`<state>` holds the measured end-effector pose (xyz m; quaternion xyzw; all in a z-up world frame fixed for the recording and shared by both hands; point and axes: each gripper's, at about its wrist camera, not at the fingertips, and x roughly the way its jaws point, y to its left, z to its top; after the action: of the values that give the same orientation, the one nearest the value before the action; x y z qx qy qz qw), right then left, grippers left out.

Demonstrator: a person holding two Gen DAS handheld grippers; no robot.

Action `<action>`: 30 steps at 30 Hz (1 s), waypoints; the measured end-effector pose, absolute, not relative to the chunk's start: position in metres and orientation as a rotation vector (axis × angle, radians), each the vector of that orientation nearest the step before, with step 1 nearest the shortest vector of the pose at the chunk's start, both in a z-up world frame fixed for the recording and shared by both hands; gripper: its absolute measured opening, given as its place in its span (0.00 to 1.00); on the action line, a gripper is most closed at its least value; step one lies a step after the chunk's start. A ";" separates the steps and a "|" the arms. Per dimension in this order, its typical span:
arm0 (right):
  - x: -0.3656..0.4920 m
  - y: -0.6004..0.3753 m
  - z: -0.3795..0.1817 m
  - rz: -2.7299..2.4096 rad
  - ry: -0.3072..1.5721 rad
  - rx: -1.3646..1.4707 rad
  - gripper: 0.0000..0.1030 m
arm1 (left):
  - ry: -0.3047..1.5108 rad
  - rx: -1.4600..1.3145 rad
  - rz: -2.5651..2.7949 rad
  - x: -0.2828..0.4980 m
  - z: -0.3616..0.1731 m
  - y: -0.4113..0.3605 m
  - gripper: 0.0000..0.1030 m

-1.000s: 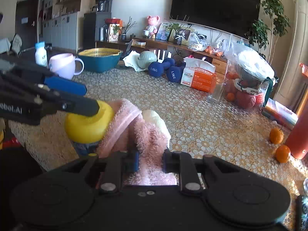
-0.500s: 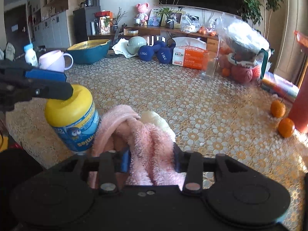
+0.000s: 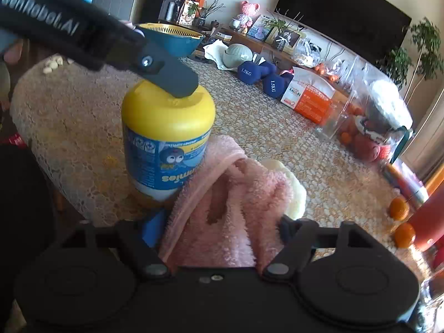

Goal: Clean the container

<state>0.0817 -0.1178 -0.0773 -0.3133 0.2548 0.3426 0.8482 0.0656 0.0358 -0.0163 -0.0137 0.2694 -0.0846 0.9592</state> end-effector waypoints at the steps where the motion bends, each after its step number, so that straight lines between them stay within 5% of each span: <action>1: 0.081 -0.118 -0.077 0.714 0.527 -0.665 0.52 | 0.546 -0.028 -0.172 0.066 -0.017 0.036 0.47; 6: 0.098 -0.136 -0.058 0.688 0.544 -0.515 0.23 | 0.546 -0.029 -0.173 0.066 -0.017 0.036 0.47; 15: 0.152 -0.198 -0.030 0.868 0.749 0.246 0.21 | 0.545 -0.033 -0.172 0.065 -0.016 0.035 0.47; 30: 0.146 -0.190 -0.051 0.845 0.816 0.152 0.19 | 0.539 -0.034 -0.176 0.059 -0.017 0.037 0.47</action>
<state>0.1458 -0.1901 -0.0512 0.0718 0.3844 0.3984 0.8297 0.0587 0.0372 -0.0167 -0.0168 0.2661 -0.0867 0.9599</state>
